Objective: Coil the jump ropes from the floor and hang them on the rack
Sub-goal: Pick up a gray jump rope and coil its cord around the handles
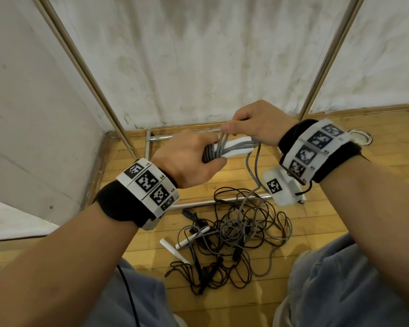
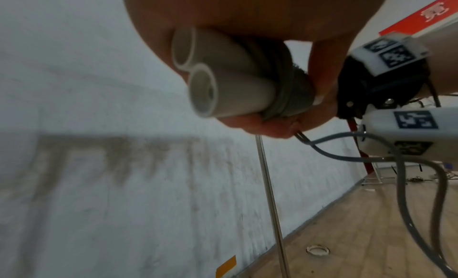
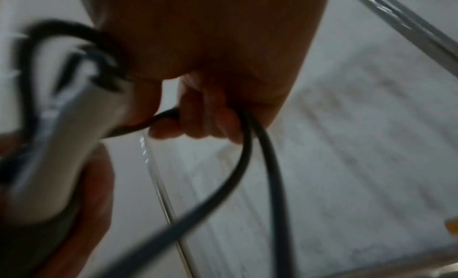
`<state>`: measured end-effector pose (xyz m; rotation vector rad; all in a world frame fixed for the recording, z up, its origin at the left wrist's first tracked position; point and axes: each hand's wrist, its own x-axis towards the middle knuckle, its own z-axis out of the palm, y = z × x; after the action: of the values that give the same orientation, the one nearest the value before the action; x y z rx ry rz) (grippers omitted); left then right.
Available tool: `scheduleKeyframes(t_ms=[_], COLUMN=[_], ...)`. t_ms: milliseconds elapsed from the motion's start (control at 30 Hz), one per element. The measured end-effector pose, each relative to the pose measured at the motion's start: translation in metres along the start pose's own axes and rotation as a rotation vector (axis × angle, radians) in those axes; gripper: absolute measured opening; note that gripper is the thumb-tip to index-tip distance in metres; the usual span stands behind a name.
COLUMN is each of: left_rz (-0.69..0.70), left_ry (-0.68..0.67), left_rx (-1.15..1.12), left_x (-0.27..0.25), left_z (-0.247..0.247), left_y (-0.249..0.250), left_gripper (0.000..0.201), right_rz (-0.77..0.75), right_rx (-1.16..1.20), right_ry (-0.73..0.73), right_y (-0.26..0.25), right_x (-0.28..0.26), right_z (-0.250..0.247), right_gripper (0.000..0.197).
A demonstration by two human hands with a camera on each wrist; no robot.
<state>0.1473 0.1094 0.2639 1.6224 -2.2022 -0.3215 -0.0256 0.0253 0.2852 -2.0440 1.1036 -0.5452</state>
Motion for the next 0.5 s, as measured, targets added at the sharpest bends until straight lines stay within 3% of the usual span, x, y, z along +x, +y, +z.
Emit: scheduleKeyframes(t_ms=[133,300,400,500], left_rz=[-0.048,-0.218,-0.366,-0.408], left_ry=[0.098,0.323,0.397,0.396], left_rx=[-0.325,-0.717,-0.914,-0.962], left_x=[-0.004,0.002,0.009,0.011], left_z=[-0.012,-0.018,-0.023,-0.025], left_y=[0.009,0.005,-0.002,-0.007], left_gripper=[0.027,0.022,0.017,0.016], right_rz=[0.033,0.045,-0.037,-0.12], right_rx=[0.278,0.512,0.314,0.096], right_ry=[-0.071,-0.027,0.077,0.093], right_y=[-0.001,-0.016,-0.025,-0.028], right_x=[0.0,-0.003,-0.004,-0.006], right_z=[0.007,0.046,0.062,0.063], right_gripper=[0.028,0.035,0.036,0.029])
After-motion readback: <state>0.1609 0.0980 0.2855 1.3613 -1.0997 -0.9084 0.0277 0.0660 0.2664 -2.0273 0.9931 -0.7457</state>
